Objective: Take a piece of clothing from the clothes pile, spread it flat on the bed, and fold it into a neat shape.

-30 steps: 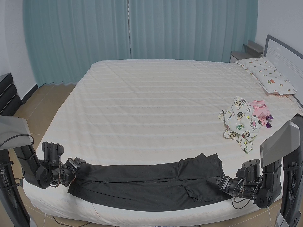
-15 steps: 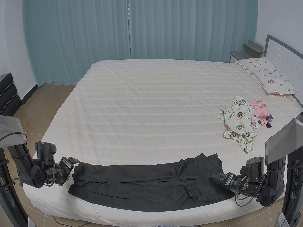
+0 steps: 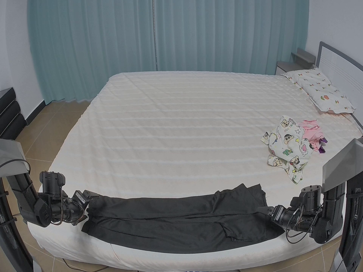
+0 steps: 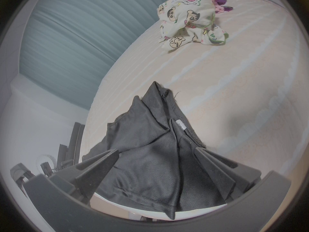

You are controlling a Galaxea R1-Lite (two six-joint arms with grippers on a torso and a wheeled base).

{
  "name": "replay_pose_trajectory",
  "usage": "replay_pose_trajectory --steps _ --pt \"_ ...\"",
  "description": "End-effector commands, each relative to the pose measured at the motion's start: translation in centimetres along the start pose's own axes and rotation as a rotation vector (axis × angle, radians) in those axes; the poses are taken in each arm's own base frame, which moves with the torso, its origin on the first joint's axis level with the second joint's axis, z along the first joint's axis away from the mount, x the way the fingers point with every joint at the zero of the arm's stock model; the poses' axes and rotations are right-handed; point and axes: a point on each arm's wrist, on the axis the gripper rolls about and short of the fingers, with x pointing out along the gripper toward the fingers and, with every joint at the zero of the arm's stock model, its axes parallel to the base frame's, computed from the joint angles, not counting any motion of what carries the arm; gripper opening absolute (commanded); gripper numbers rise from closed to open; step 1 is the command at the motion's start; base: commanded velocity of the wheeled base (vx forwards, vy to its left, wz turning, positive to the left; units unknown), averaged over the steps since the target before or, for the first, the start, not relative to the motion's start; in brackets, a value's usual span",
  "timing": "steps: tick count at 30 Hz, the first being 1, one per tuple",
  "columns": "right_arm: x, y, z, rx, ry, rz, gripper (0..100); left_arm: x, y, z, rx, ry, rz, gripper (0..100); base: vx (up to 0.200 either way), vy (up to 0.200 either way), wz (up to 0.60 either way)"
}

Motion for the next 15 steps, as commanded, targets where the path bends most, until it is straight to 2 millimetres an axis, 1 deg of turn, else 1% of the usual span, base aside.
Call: replay_pose_trajectory --steps 1,3,6,11,12,15 --pt "1.3 -0.5 -0.6 -0.049 0.024 -0.006 100 0.0 0.2 0.0 -0.004 0.004 0.003 100 0.000 0.000 0.00" --pt "1.3 -0.5 -0.4 -0.062 0.017 -0.006 100 0.0 0.2 0.0 -0.004 0.003 0.004 100 0.000 0.000 0.00" --pt "0.5 -0.4 0.0 -0.063 -0.002 -0.004 100 0.0 0.2 -0.1 -0.005 0.005 0.005 100 0.000 0.000 0.00" --pt "-0.7 -0.5 -0.1 -0.054 0.005 -0.015 100 -0.4 0.3 -0.2 -0.003 0.005 0.010 100 0.000 0.000 0.00" --pt "-1.1 -0.6 -0.2 -0.048 0.006 -0.025 100 -0.5 0.6 -0.5 0.005 0.012 0.019 100 0.000 0.000 0.00" --pt "-1.7 -0.5 -0.2 -0.042 0.005 -0.028 100 -0.7 1.1 -1.0 0.030 0.030 0.040 100 0.000 0.000 0.00"
